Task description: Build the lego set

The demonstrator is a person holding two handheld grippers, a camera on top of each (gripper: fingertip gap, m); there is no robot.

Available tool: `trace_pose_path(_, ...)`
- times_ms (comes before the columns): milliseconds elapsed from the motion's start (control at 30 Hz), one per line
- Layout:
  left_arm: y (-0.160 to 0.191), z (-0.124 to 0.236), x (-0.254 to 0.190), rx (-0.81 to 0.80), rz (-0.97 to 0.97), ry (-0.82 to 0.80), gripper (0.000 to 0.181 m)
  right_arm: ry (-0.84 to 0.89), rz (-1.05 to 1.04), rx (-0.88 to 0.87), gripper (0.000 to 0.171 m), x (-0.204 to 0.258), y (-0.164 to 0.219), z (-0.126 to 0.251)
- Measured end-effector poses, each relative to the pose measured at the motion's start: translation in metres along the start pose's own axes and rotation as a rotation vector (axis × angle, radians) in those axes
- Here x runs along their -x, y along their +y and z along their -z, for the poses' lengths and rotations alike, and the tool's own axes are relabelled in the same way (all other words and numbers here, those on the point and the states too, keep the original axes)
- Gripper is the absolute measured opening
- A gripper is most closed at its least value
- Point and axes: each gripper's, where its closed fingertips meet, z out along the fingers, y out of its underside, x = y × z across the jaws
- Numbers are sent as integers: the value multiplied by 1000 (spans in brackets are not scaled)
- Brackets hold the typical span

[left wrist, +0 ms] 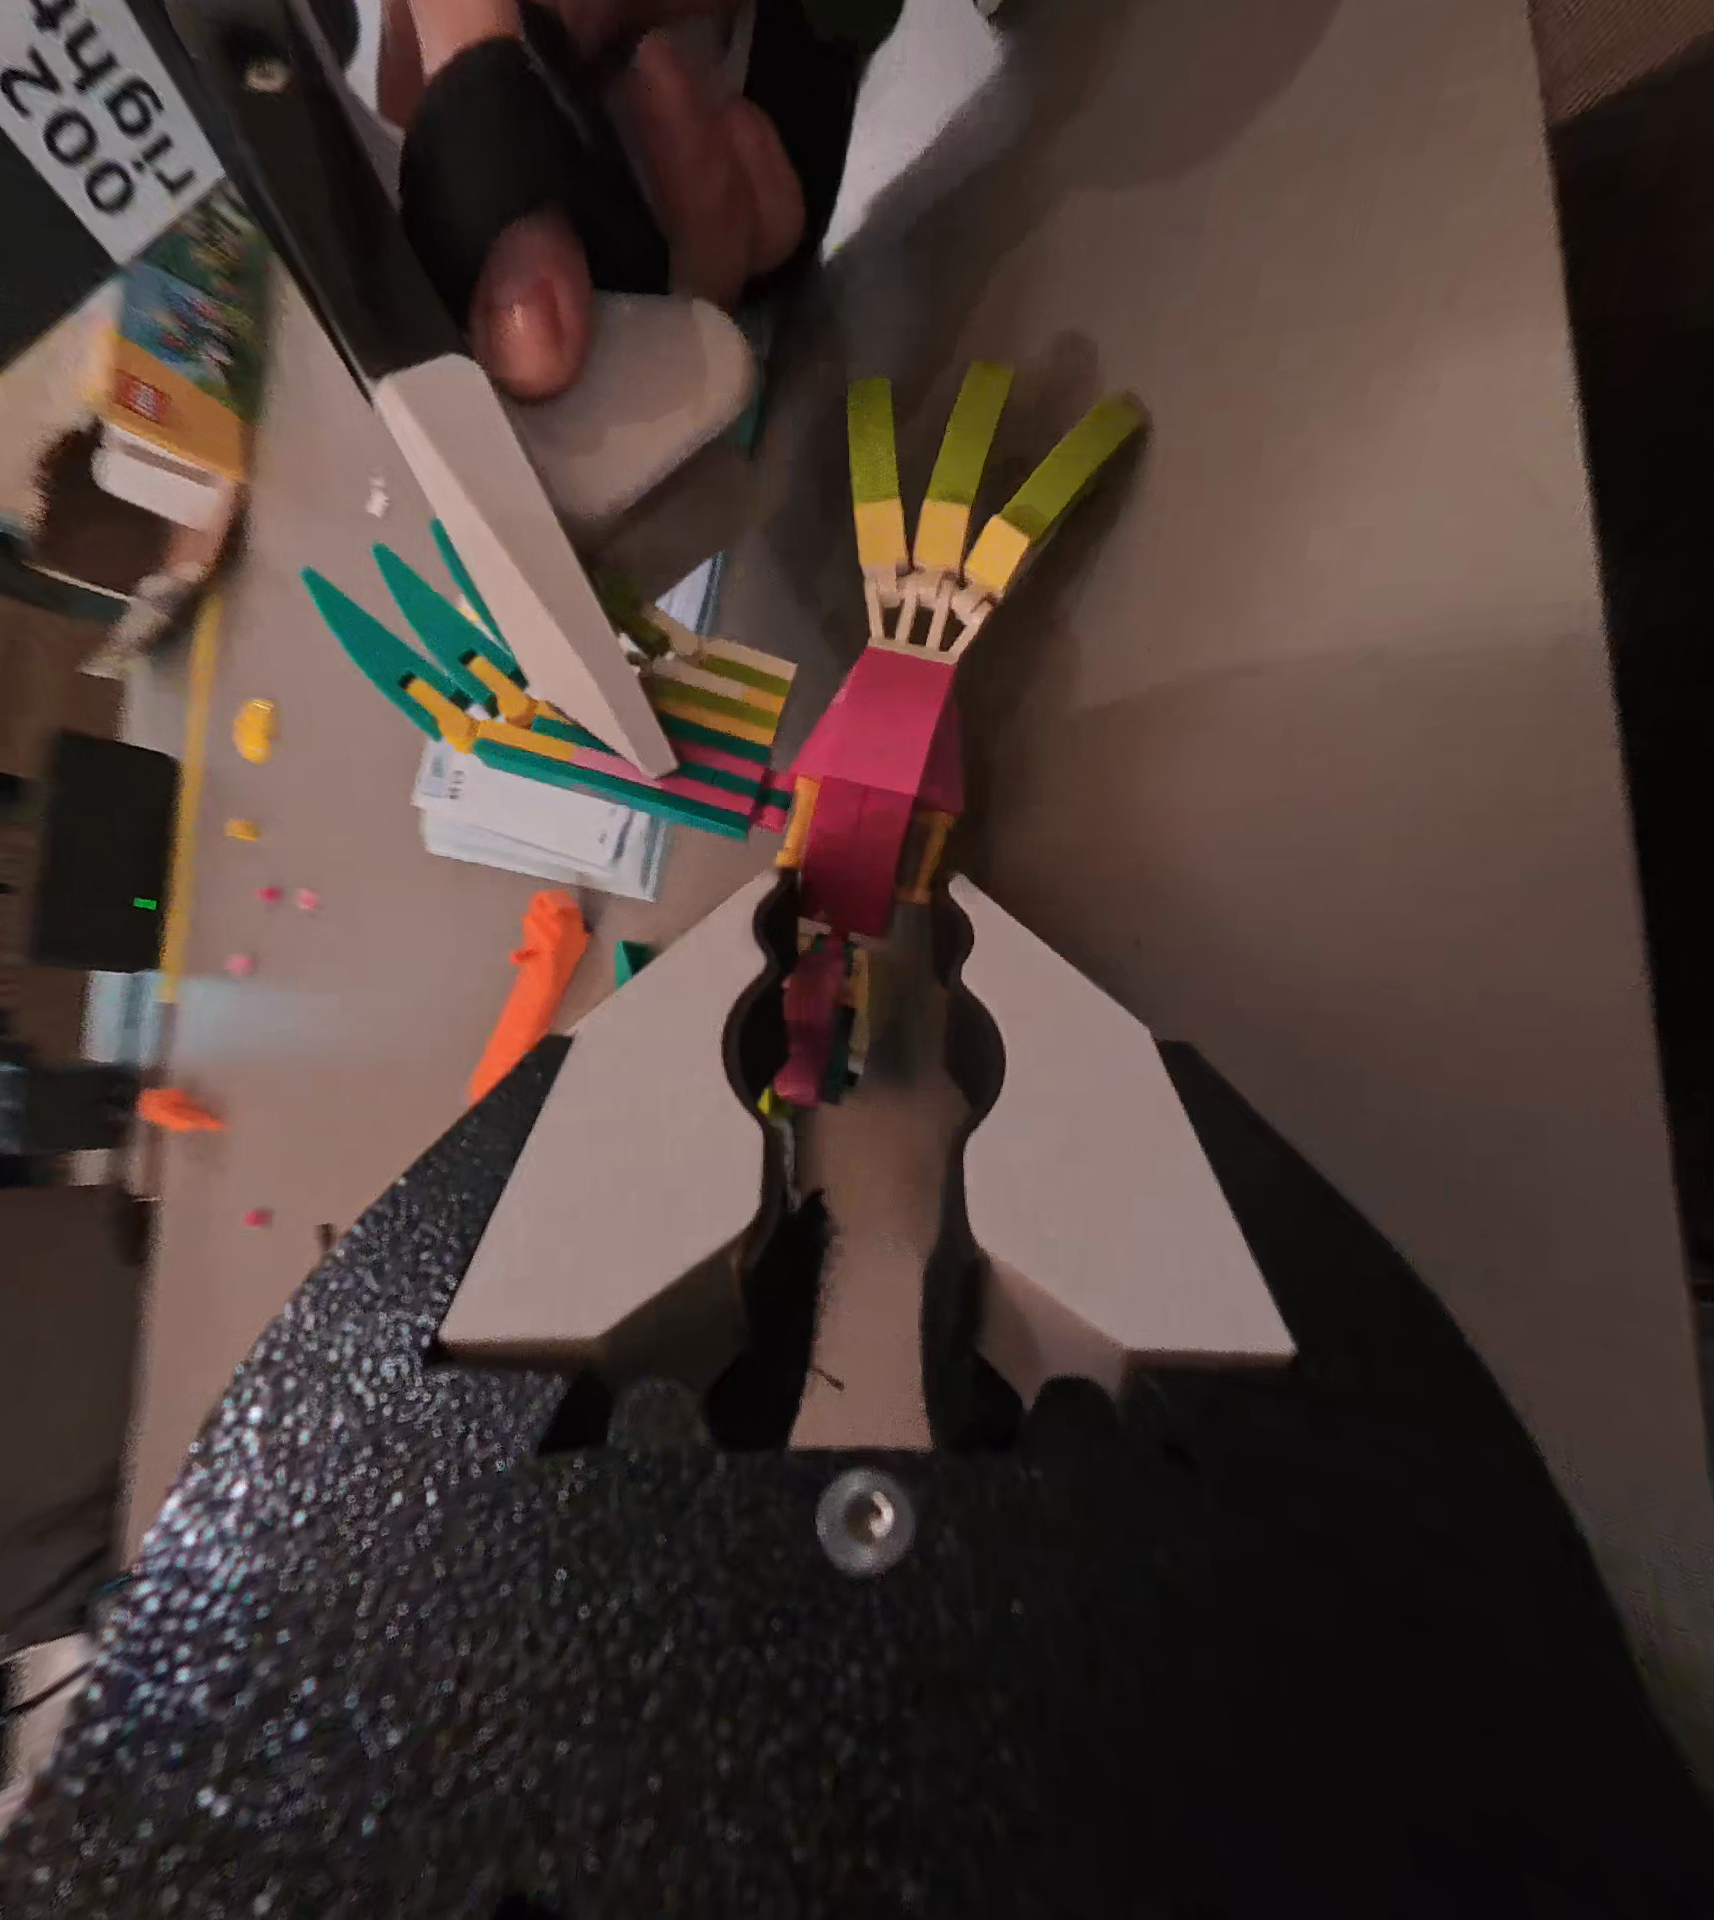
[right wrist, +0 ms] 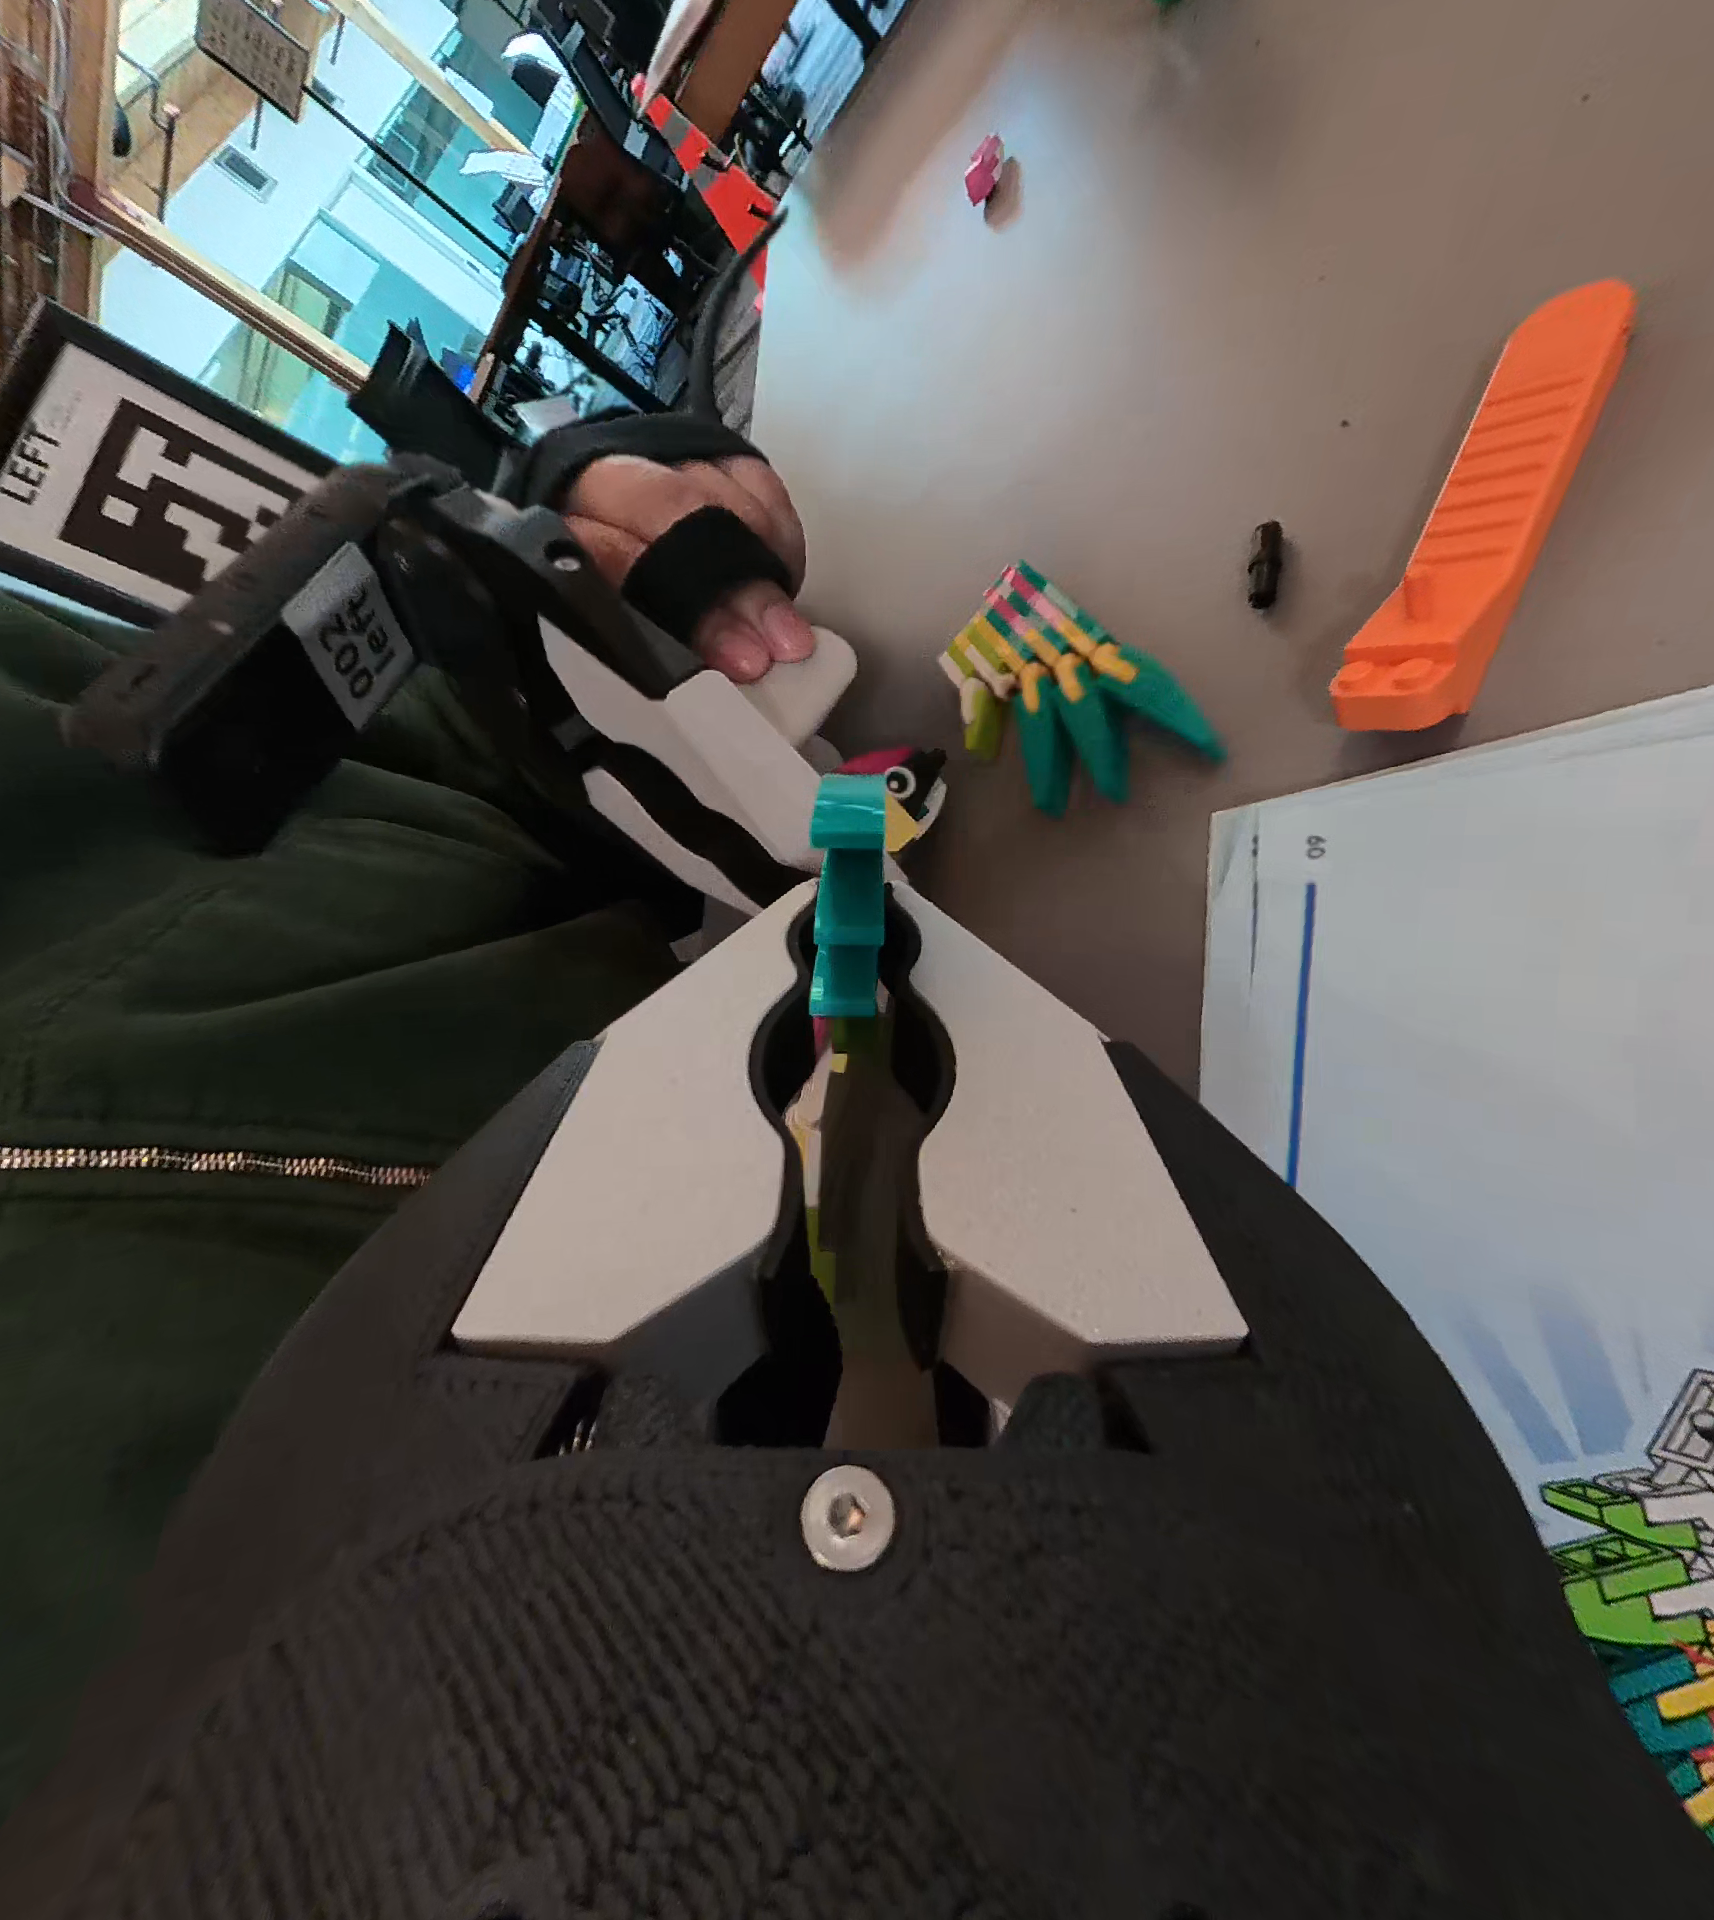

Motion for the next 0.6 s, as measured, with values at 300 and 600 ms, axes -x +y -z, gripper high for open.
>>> trace_pose_path(300,5,-1,9,84,-141,-176,23,132,35,-36,7,4,-6,0)
trace_pose_path(600,5,-1,11,158,-201,-314,23,313,70,-19,7,7,-5,-1)
